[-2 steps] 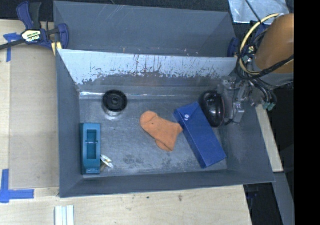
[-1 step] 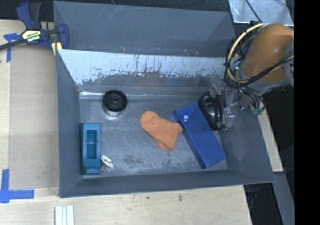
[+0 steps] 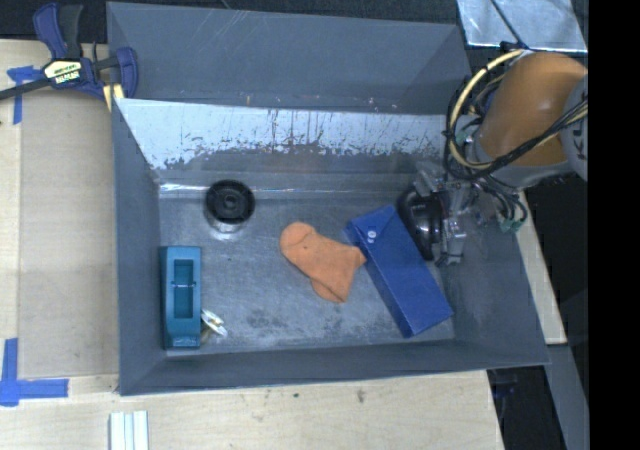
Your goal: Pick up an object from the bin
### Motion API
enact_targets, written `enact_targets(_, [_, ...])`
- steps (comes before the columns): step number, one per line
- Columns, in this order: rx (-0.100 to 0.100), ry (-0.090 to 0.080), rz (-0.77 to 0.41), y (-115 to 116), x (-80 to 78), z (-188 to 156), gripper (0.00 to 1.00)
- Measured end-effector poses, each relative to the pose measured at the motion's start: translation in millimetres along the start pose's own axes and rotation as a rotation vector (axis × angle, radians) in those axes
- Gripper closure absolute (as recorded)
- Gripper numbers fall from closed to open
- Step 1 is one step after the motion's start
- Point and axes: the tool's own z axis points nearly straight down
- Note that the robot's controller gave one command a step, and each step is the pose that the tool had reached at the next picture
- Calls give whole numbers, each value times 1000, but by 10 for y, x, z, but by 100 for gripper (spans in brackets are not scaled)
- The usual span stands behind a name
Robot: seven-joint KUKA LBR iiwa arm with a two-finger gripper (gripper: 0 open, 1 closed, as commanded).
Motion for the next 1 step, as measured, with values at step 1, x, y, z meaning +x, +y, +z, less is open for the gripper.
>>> enact_targets(1, [-1,-3,-83,191,30,50,0])
